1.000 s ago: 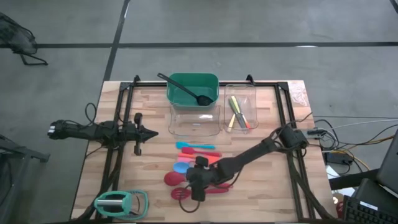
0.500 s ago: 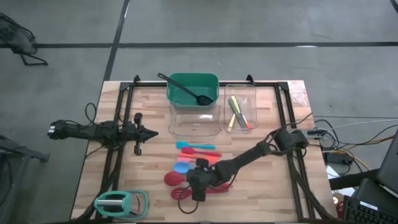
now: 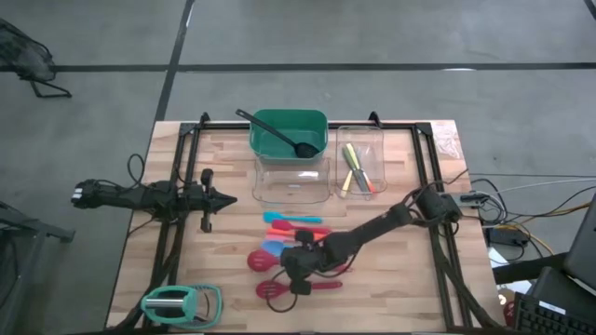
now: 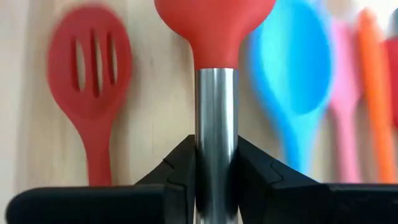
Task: Pick & Place Kitchen Items
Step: Put the red slotted spoon into the green bin
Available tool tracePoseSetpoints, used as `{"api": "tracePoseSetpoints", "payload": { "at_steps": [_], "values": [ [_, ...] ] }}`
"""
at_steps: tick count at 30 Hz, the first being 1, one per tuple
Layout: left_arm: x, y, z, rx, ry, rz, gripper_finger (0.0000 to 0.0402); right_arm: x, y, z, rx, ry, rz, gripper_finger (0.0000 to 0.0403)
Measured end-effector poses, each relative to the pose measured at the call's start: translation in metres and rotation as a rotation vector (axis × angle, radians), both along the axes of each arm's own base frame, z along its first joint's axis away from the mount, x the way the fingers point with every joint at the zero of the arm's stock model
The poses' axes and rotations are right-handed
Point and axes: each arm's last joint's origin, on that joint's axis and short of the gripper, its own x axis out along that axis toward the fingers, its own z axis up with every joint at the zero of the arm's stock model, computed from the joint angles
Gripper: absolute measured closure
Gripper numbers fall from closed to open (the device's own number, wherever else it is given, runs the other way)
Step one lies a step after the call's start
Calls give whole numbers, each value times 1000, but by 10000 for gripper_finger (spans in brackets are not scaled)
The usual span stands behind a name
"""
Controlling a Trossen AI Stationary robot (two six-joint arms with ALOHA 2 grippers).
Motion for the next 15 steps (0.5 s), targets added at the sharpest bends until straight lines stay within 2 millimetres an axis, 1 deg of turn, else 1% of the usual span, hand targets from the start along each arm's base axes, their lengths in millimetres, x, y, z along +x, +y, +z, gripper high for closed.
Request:
{"api": "tracePoseSetpoints", "payload": {
  "at_steps": [5,9,13,15],
  "values": [
    [0,0,0,0,0,0,392,-1,-5,35,11,-67,-12,327],
    [0,0,0,0,0,0,392,-5,-11,62,-72,-112,-6,323],
    [0,0,0,0,1,0,392,-9,-23,90,-170,-177,2,333],
    [0,0,0,0,1,0,392,-11,-30,101,-195,-199,2,333]
  ]
}}
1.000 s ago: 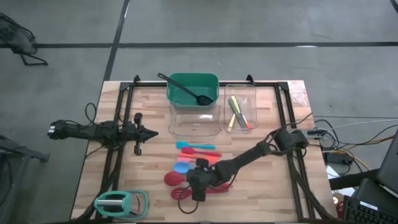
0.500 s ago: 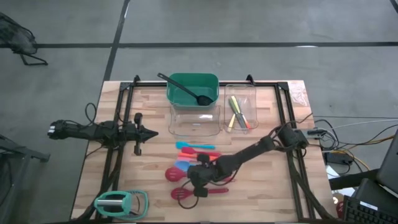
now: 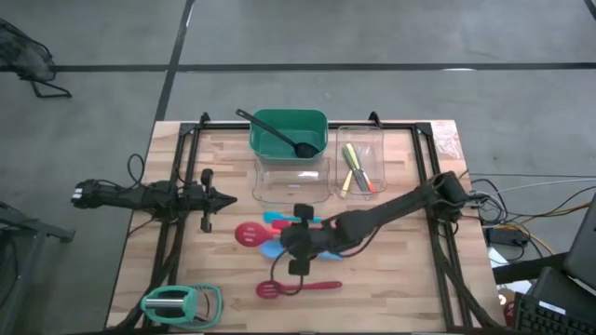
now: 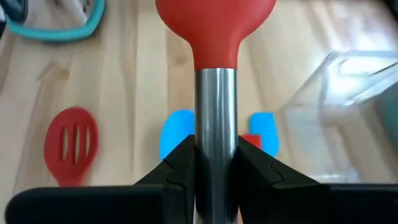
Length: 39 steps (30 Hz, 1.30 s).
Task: Pick & Place Kitchen Items
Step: Put the red slotted spoon into the green bin
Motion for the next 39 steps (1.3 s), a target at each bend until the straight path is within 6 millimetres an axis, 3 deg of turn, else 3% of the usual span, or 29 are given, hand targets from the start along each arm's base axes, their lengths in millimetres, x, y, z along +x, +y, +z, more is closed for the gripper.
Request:
{"api": "tracePoseSetpoints", "payload": {
  "at_steps": [6,10,19,23,28,34,39],
  "values": [
    [0,0,0,0,0,0,392,-7,-18,25,-93,-50,-38,318],
    [0,0,0,0,0,0,392,-7,-33,35,-186,-75,-72,332],
    [0,0,0,0,0,0,392,2,-74,42,-261,-93,-138,314],
    [0,0,0,0,0,0,392,8,-96,46,-284,-126,-171,326],
    [0,0,0,0,0,0,392,14,-127,53,-322,-183,-216,333],
    [0,0,0,0,-1,0,392,17,-177,60,-322,-248,-333,314],
    [0,0,0,0,0,0,392,16,-216,67,-325,-312,-353,333]
  ]
}}
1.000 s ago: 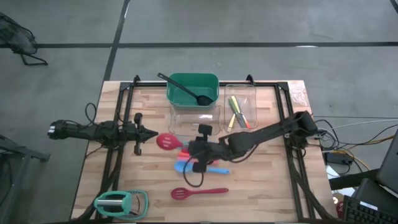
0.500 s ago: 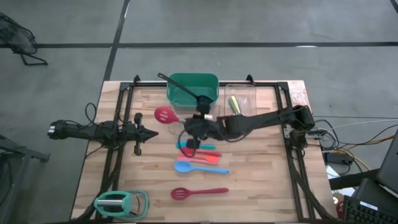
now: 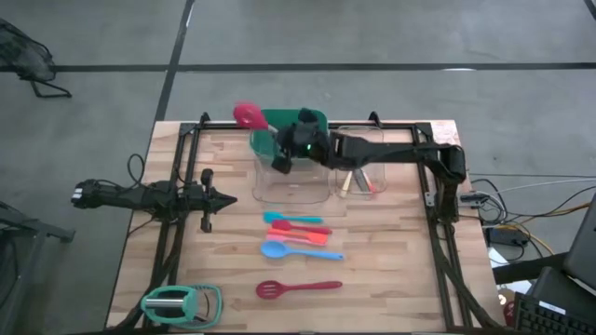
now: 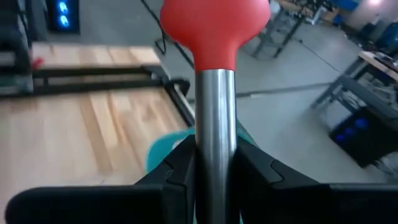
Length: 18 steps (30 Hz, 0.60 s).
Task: Pick & Place Kitchen Items
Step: Put the red slotted spoon into the green bin
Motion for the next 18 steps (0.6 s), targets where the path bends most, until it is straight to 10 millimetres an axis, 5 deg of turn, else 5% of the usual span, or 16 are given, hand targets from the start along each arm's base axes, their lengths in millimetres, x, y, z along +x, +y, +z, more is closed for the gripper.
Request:
{"api": "tracePoseSetpoints", "payload": {
  "at_steps": [7,18],
  "values": [
    [0,0,0,0,0,0,392,7,-48,-3,15,-158,53,321],
    [0,0,0,0,-1,0,392,6,-117,-47,54,-128,-8,333]
  ]
}}
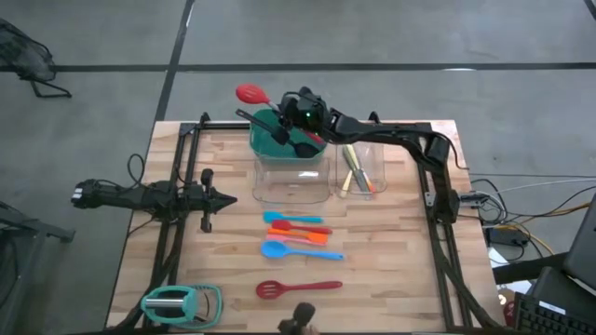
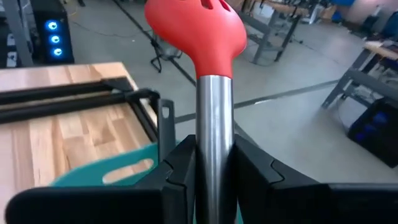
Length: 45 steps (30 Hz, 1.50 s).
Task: Pick & Place Kitchen Items
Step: Put the red slotted spoon into the green bin
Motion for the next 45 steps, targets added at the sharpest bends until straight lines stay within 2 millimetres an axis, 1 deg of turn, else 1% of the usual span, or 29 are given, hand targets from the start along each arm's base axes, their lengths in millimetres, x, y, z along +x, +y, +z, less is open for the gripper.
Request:
{"api": "tracePoseSetpoints", "payload": {
  "at_steps": [3,8,10,16,19,23,25,31,35,41,45],
  "values": [
    [0,0,0,0,0,0,392,2,-10,-10,0,-13,13,332],
    [0,0,0,0,0,0,392,4,-20,-20,-3,-32,0,308],
    [0,0,0,0,0,0,392,5,-22,-24,-3,-32,-4,308],
    [0,0,0,0,0,0,392,10,-23,-40,15,2,-1,333],
    [0,0,0,0,0,0,392,11,-24,-48,25,22,-1,330],
    [0,0,0,0,0,0,392,12,-25,-57,51,44,-7,308],
    [0,0,0,0,0,0,392,12,-25,-60,69,46,-12,305],
    [0,0,0,0,0,0,392,14,-27,-74,92,76,-17,327],
    [0,0,0,0,0,0,392,13,-28,-76,102,84,-22,329],
    [0,0,0,0,0,0,392,12,-28,-76,174,45,-54,300],
    [0,0,0,0,0,0,392,11,-28,-75,197,48,-64,292]
  ]
}}
